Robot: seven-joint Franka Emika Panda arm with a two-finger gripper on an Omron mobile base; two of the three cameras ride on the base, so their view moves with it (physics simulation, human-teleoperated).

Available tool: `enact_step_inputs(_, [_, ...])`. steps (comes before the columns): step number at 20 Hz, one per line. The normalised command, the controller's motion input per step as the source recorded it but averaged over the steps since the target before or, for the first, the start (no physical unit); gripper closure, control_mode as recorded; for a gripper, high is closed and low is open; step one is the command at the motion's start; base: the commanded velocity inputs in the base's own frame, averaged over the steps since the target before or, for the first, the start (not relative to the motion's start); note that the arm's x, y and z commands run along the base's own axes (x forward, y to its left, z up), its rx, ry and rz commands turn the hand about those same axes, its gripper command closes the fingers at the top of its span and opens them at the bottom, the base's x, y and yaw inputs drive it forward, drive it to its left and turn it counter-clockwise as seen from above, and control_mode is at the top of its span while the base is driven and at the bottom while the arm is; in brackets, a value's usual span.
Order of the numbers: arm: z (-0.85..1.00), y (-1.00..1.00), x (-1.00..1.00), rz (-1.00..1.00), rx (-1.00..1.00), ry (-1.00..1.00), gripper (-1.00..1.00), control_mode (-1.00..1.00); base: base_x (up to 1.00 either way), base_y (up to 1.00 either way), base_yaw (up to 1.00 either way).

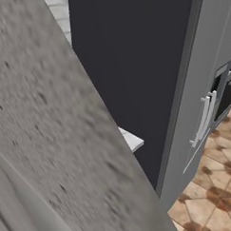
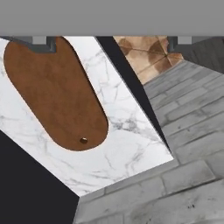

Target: Move the cutting board and knife to the sink. Then move spray from the cabinet to the counter.

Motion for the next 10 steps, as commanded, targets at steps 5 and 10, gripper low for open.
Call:
enact_step_inputs(5, [-0.39,0.04,0.47,0.11,0.04,0.07,-1.0,-1.0,0.0,0.0,0.0])
enact_step_inputs(10, [-0.28,0.05,0.42,0.1,0.0,0.01,-1.0,-1.0,0.0,0.0,0.0])
